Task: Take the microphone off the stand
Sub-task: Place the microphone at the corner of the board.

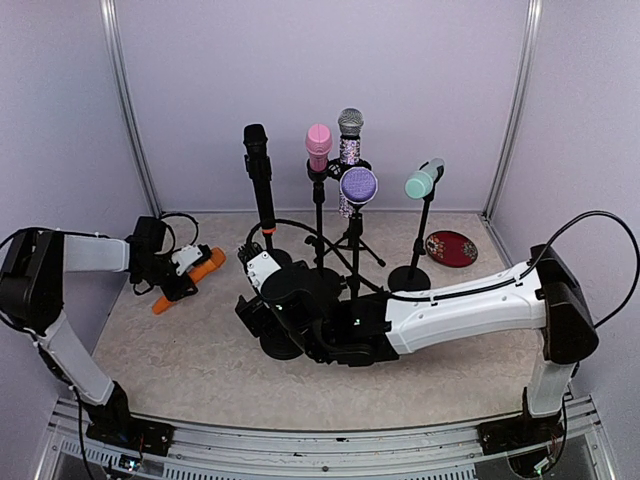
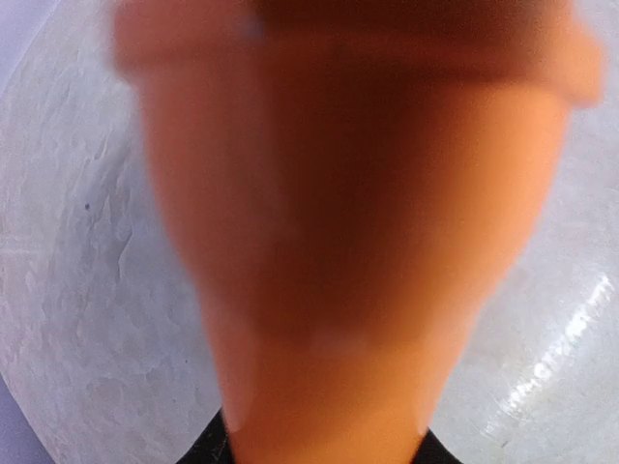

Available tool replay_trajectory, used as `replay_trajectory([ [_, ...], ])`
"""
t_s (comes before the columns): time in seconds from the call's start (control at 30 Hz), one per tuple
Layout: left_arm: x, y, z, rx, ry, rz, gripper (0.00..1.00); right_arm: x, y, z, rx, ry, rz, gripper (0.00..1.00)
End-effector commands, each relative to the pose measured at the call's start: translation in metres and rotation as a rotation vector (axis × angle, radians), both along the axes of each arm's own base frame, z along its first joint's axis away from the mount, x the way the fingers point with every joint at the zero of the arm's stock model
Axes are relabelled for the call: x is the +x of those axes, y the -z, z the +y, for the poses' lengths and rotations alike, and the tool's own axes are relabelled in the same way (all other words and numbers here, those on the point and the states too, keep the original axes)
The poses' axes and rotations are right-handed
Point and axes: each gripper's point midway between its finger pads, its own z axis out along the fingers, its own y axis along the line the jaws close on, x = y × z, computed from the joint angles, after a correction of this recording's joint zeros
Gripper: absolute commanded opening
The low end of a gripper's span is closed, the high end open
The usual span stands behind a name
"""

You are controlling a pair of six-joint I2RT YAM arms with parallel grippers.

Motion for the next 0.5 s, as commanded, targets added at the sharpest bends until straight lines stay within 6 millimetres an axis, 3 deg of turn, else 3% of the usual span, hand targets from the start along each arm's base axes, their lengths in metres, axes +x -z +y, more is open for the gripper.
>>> replay_trajectory([
  [0.0,0.024,0.008,0.022,0.107,-0.070,-0.062,0.44,0.019,0.000,-0.005,-0.038,0.088,-0.038,0.92],
  [0.23,0.017,0.034,0.029,0.174,-0.049,0.000,0.58,0.038,0.016,-0.005,-0.061,0.116,-0.041,0.84],
  [0.47,0.014,0.035,0.029,0.169,-0.053,0.013,0.61,0.050,0.030,0.008,-0.072,0.105,-0.050,0.68],
])
